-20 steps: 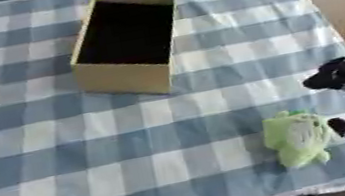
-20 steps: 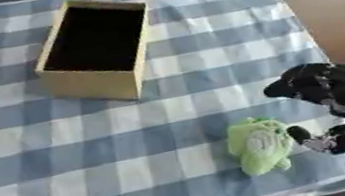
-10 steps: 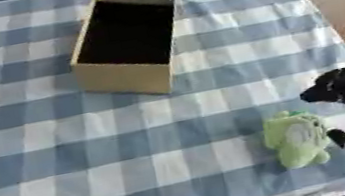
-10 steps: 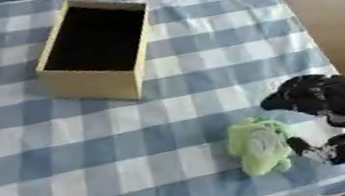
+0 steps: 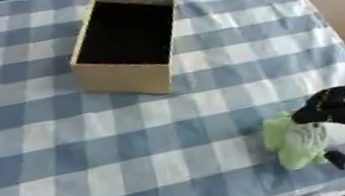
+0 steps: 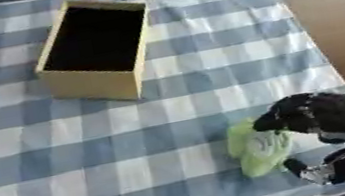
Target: Pick up objects on the table and place them in the box.
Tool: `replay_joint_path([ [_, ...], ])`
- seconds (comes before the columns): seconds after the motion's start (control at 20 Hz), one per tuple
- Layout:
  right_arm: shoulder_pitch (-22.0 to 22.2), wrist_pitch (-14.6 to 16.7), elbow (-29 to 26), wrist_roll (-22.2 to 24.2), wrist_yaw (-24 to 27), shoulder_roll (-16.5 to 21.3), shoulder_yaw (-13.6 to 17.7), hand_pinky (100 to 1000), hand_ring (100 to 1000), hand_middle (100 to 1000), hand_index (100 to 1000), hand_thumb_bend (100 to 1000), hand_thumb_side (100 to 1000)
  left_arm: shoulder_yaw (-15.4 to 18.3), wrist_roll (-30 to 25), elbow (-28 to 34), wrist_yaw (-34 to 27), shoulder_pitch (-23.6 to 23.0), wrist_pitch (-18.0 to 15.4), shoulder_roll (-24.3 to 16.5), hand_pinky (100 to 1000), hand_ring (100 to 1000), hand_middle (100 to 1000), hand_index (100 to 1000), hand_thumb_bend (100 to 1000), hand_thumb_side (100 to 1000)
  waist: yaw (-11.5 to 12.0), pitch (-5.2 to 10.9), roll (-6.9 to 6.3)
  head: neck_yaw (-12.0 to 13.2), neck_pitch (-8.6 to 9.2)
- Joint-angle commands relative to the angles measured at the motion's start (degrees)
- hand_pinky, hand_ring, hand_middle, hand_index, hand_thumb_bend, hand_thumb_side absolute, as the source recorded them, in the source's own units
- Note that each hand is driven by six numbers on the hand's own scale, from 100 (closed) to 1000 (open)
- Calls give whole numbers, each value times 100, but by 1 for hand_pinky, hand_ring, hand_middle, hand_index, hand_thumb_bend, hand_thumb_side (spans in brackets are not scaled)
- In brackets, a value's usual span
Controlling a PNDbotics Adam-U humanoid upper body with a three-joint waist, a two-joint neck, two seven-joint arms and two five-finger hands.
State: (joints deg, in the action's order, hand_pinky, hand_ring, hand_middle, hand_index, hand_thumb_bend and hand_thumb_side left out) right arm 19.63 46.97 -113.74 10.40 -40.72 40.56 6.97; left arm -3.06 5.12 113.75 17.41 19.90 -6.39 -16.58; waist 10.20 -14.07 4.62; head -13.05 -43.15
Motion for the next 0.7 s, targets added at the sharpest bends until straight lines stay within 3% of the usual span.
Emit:
replay_joint_path([
  [0.05, -25, -123, -86, 5, 20, 87, 62, 816, 797, 844, 1000, 100, 522, -15, -49, 84, 25, 45, 2, -50, 377, 628, 719, 649, 100, 788, 2, 67, -20, -11, 38],
  [0.7, -113, -384, -86, -324, -250, 41, 14, 818, 804, 853, 1000, 100, 599, -28, -152, 84, 37, 73, 23, -35, 374, 629, 721, 649, 100, 792, 10, 39, -41, -14, 44],
])
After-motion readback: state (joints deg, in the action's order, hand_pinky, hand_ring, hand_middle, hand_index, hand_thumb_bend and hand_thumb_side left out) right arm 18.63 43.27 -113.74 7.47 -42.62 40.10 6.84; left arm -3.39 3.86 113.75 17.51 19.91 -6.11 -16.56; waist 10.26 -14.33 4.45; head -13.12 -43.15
